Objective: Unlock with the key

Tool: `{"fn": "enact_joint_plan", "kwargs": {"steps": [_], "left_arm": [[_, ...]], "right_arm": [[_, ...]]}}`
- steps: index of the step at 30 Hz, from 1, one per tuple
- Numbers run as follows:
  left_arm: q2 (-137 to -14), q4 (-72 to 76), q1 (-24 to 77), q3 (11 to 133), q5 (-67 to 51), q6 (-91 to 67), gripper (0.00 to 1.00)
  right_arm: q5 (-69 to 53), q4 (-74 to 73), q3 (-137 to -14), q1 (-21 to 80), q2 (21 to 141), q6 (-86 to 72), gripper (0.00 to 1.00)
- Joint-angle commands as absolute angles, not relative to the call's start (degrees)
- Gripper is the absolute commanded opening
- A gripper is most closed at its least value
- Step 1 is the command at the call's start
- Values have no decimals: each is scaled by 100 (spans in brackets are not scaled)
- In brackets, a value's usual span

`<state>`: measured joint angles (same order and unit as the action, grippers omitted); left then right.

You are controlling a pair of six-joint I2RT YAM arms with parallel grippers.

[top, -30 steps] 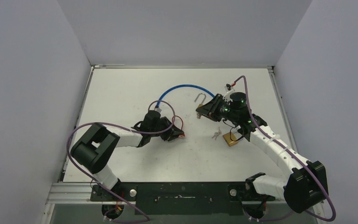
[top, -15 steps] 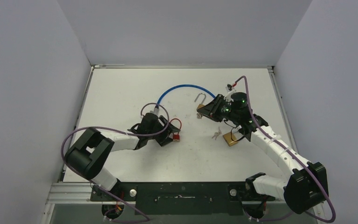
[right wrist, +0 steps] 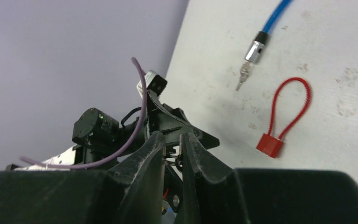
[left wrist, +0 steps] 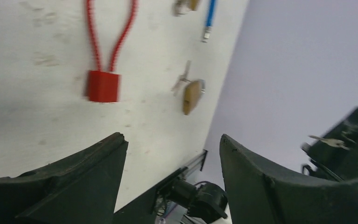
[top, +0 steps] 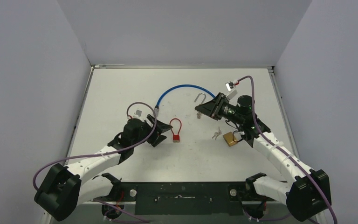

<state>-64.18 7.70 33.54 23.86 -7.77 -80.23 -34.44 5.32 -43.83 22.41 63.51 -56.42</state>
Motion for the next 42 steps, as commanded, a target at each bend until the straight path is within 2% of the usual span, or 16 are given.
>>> {"fn": "enact_joint_plan", "kwargs": {"steps": [1,4,9,13,19,22,27,33,38,42], "left_arm": [[-6161,2838,3334,2830,-1602,-7783,70],[-6162,3715,3380,3238,-1938,-7828,70],[-6237,5028,3443,3475,-1782,-8517,69],[-6465,5752,3638,3615,-1578,-8932,58],[-6617,5402,3977,3940,-1441,-8766,41],[-6623,5440,4005,3907,-1354,-8771,28],[-6628,5397,4097,3936,-1267,-8748,19],[-6647,4837,4270,4013,-1106,-8482,17],[-6522,4660,4278,3975,-744,-8445,26],[-6491,4597,4279,3930,-603,-8465,27]], "right_arm": [[-4318,2644,-4180,2210,6088,-5938,0],[-4569,3279,-4191,2219,6097,-6270,0],[-4523,3964,-4258,2350,6189,-6912,0],[-4236,3863,-4433,2566,6235,-7041,0],[-3978,3812,-4613,2818,6336,-7336,0],[-3935,3763,-4614,2830,6319,-7484,0],[-3916,3546,-4653,2830,6278,-7541,0],[-3941,3394,-4711,2839,6286,-7490,0],[-3986,3335,-4691,2839,6248,-7460,0],[-3990,3273,-4708,2839,6223,-7460,0]]}}
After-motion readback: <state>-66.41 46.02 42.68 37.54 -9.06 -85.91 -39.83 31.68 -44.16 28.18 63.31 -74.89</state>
